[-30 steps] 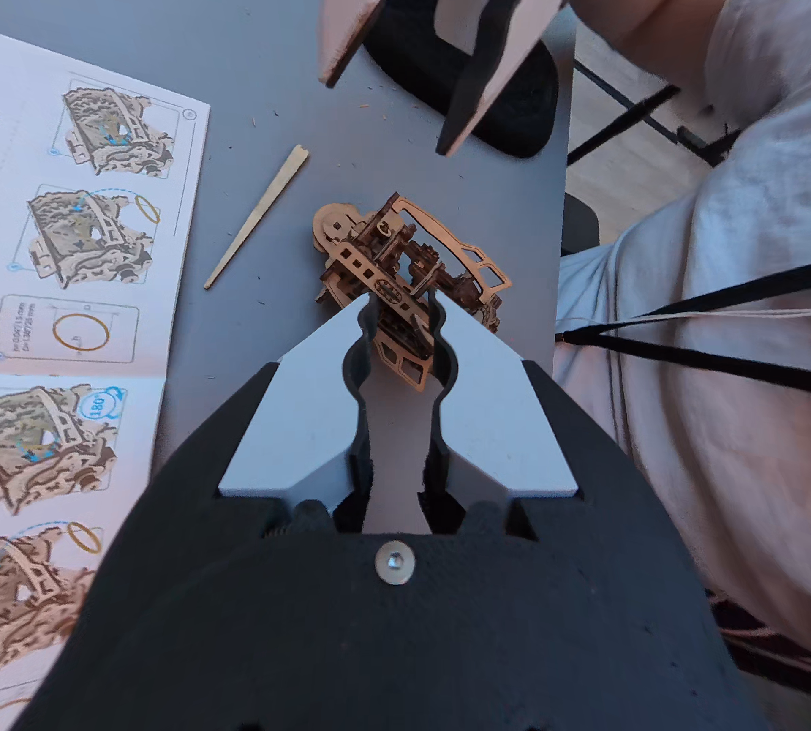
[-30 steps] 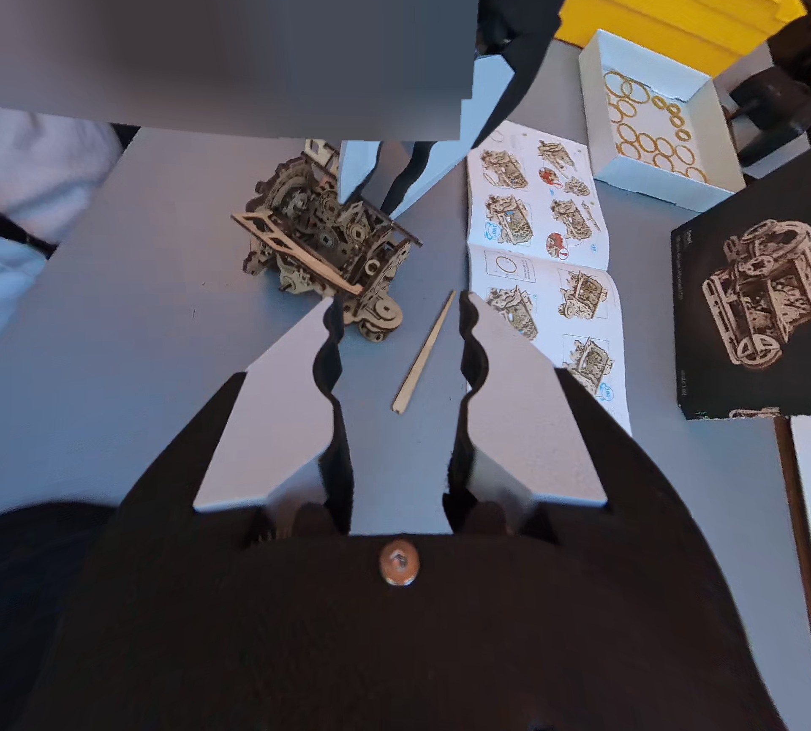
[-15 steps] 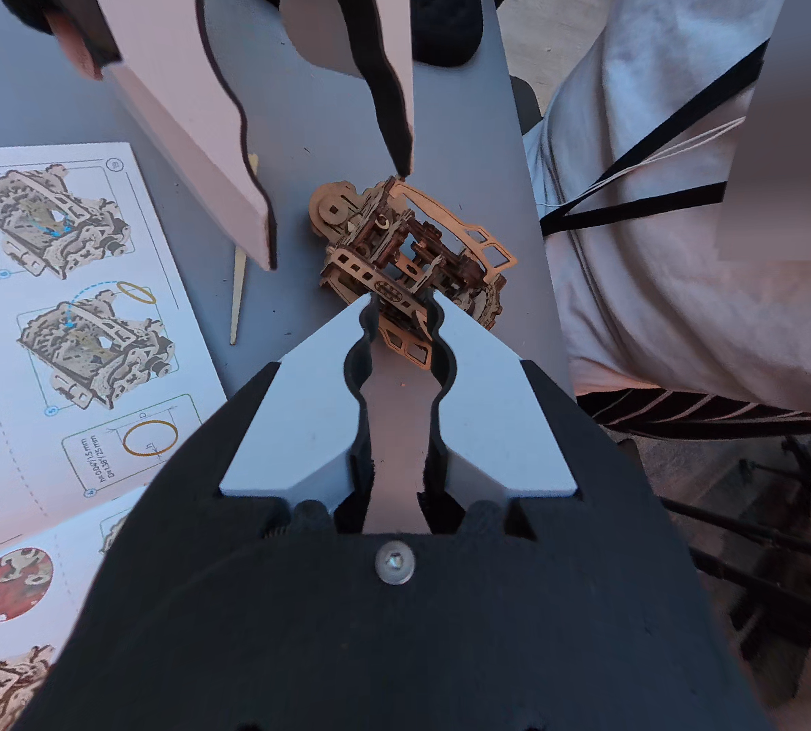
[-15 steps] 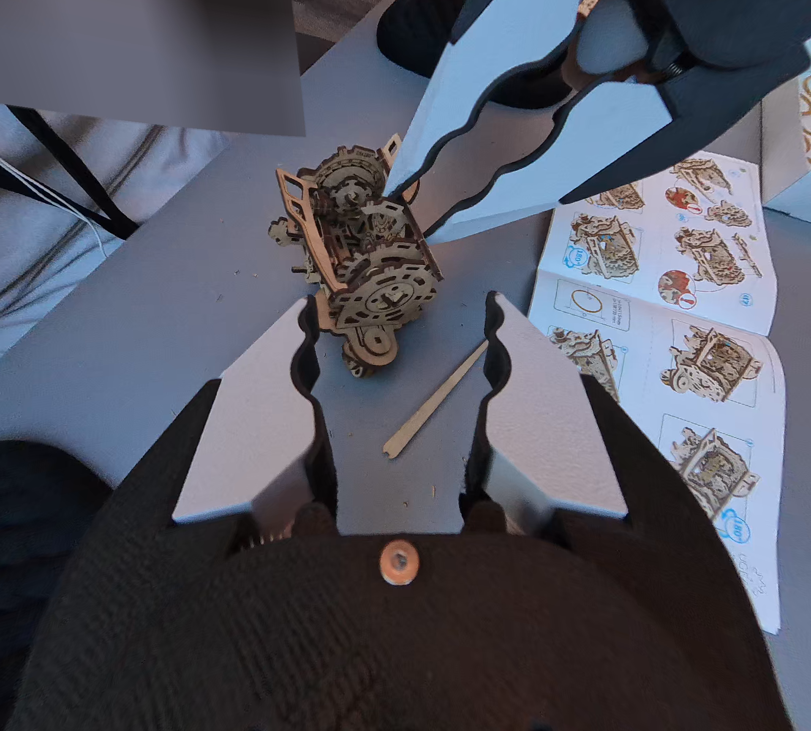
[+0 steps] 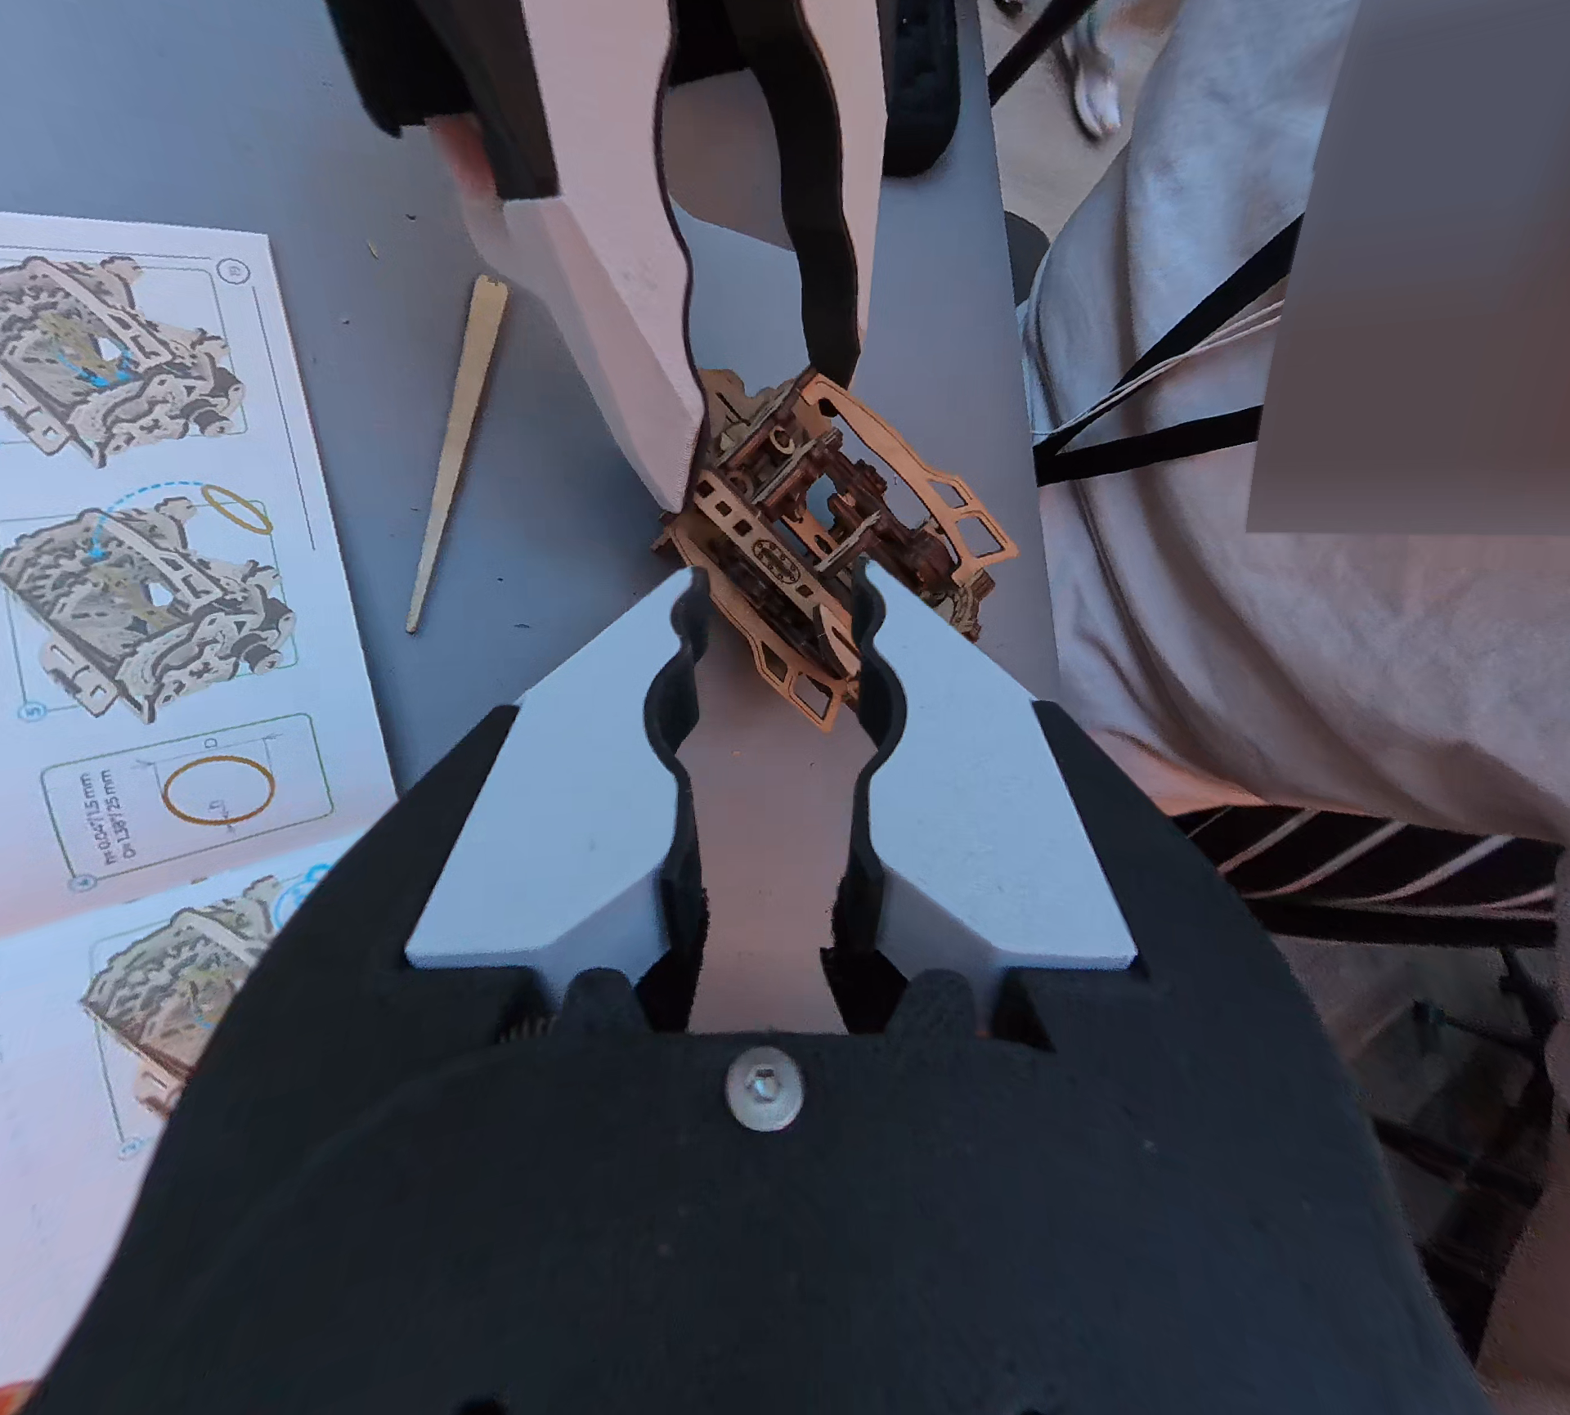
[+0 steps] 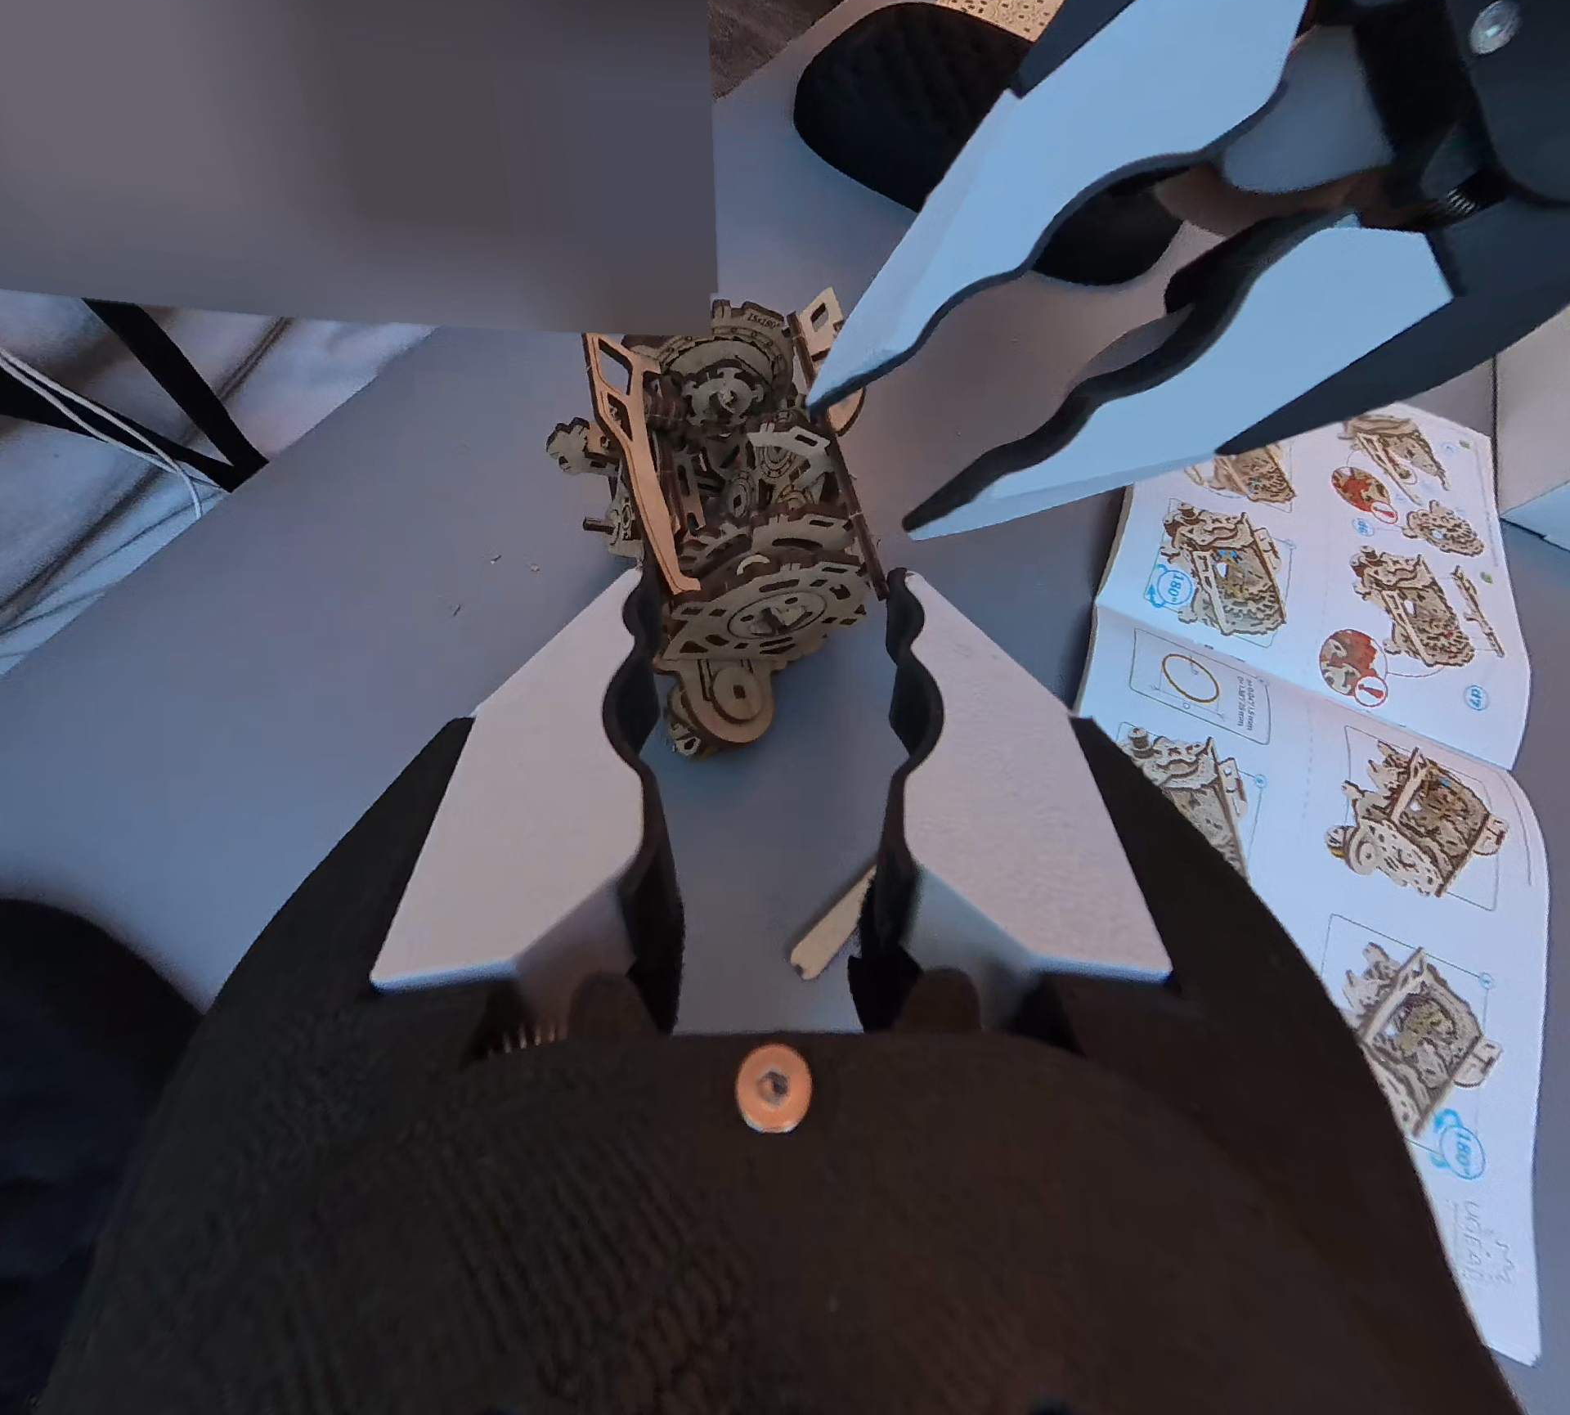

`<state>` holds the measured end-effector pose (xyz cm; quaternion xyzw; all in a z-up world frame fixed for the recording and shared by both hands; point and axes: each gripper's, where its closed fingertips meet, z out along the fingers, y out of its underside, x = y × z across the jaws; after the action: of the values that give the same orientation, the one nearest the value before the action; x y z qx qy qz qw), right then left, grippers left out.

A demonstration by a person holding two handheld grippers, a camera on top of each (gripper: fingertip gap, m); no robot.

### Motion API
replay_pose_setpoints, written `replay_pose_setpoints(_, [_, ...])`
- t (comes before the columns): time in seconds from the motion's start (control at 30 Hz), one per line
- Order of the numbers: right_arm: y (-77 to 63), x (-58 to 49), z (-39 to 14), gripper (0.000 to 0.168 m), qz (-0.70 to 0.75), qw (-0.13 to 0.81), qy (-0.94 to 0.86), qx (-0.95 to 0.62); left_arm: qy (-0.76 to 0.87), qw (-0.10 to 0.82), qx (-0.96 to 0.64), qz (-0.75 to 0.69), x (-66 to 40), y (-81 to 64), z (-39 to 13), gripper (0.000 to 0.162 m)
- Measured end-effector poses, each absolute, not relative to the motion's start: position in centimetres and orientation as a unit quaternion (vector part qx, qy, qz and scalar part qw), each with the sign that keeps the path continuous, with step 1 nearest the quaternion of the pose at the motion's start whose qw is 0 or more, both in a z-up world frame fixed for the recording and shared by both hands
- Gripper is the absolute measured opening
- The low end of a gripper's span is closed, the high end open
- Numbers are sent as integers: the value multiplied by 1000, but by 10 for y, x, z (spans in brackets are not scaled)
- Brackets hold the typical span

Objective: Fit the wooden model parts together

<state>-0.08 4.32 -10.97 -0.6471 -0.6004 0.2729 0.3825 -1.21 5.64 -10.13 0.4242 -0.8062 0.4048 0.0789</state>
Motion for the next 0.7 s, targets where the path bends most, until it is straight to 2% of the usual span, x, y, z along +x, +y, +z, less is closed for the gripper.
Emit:
replay_pose_setpoints(0.27, [42,-12,-109,52,224,405,-547,-698,-707,-43,578,406,-12,39,-78,61])
replay_pose_setpoints(0.37, [44,-15,-110,52,219,407,-521,-717,-729,-115,599,311,-21,31,-96,67])
replay_pose_setpoints(0.5, [49,-17,-111,52,203,419,-503,-729,-735,-214,615,191,-20,44,-114,65])
replay_pose_setpoints(0.6, [48,-17,-111,52,206,420,-501,-728,-738,-227,606,192,-16,40,-115,55])
replay_pose_setpoints(0.7, [47,-15,-112,52,204,419,-504,-728,-744,-231,598,187,-15,40,-114,54])
